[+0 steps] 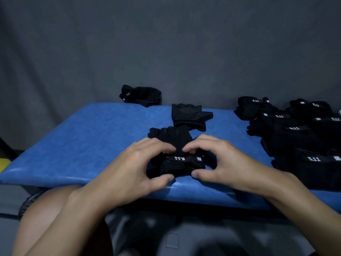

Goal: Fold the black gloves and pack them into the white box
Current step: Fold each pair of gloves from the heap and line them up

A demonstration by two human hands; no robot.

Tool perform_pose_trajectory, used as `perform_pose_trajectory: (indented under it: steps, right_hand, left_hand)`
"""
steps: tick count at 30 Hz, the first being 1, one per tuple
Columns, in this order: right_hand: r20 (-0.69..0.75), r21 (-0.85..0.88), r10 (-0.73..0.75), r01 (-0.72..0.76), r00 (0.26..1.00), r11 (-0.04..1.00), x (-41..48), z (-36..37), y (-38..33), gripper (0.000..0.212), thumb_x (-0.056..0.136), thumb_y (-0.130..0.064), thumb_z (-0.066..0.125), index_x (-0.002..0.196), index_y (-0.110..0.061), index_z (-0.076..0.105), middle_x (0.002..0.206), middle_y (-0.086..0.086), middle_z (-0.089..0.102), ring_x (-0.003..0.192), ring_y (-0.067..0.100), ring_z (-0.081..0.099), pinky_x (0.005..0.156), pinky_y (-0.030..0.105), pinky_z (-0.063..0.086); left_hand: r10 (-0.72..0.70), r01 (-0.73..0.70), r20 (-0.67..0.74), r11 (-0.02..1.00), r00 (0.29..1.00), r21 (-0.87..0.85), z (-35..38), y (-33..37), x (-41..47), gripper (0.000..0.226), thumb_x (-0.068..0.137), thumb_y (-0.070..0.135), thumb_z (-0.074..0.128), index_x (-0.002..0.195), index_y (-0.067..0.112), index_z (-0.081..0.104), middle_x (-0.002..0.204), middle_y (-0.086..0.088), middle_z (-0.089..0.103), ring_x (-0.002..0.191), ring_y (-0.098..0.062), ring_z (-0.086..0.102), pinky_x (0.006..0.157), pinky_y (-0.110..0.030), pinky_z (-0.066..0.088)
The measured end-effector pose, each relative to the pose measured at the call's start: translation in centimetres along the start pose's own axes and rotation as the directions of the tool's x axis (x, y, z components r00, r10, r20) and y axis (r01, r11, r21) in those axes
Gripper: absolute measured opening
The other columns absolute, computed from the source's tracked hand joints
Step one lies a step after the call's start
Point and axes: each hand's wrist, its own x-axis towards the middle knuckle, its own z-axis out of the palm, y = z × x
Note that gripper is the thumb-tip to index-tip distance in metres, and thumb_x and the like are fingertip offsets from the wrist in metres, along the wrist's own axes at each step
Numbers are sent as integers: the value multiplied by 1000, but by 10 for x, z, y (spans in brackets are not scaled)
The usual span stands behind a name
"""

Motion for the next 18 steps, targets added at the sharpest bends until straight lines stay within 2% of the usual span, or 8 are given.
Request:
perform_pose_trajectory:
  steps: [3, 7, 10, 13, 16, 18]
  right_hand:
    - [74, -35, -6, 8, 997, 999, 0, -1, 1, 47, 75, -28, 80, 116, -41, 60, 110, -21, 54, 113, 4, 51, 95, 25, 43]
    - [83, -61, 13, -8, 996, 998, 0, -3, 0, 49, 77, -27, 79, 121, -39, 60, 112, -22, 56, 114, -1, 50, 98, 24, 42]
    - [52, -67, 32, -28, 998, 997, 1, -3, -3, 46, 79, -27, 78, 120, -41, 60, 108, -21, 58, 108, -2, 52, 94, 23, 43]
    - [52, -60, 46, -43, 998, 997, 0, -4, -4, 51, 76, -34, 80, 122, -43, 57, 109, -22, 57, 109, -3, 52, 94, 22, 43]
    - [78, -50, 65, -61, 995, 997, -2, -5, -5, 66, 70, -40, 82, 127, -47, 49, 118, -23, 56, 113, -3, 51, 97, 20, 43]
    - [39, -30, 44, -43, 998, 999, -2, -5, -7, 67, 71, -33, 82, 127, -46, 48, 117, -22, 58, 111, -2, 54, 94, 19, 44]
  left_hand:
    - [6, -6, 54, 1000, 999, 2, -1, -1, -1, 55, 75, 52, 72, 126, 38, 58, 114, 22, 57, 109, -7, 59, 92, -33, 49]
    - [-4, 0, 108, 999, 994, 32, 1, -5, -1, 58, 75, 56, 67, 129, 44, 50, 118, 24, 55, 111, -4, 58, 92, -34, 49]
    - [-20, 13, 65, 995, 998, 103, 0, -5, -3, 56, 77, 57, 60, 130, 44, 48, 118, 26, 59, 101, -2, 59, 90, -31, 49]
    - [19, -19, 4, 990, 1000, 141, -1, -2, -2, 42, 85, 52, 56, 125, 40, 54, 112, 21, 65, 92, -2, 58, 85, -25, 44]
    - [4, -1, -29, 995, 1000, 98, -2, 0, -1, 35, 89, 50, 53, 123, 40, 55, 108, 20, 66, 90, -3, 59, 84, -21, 43]
    - [-58, 59, -52, 998, 997, 16, -1, -2, -1, 37, 90, 52, 52, 124, 41, 55, 101, 19, 69, 90, -7, 62, 82, -28, 48]
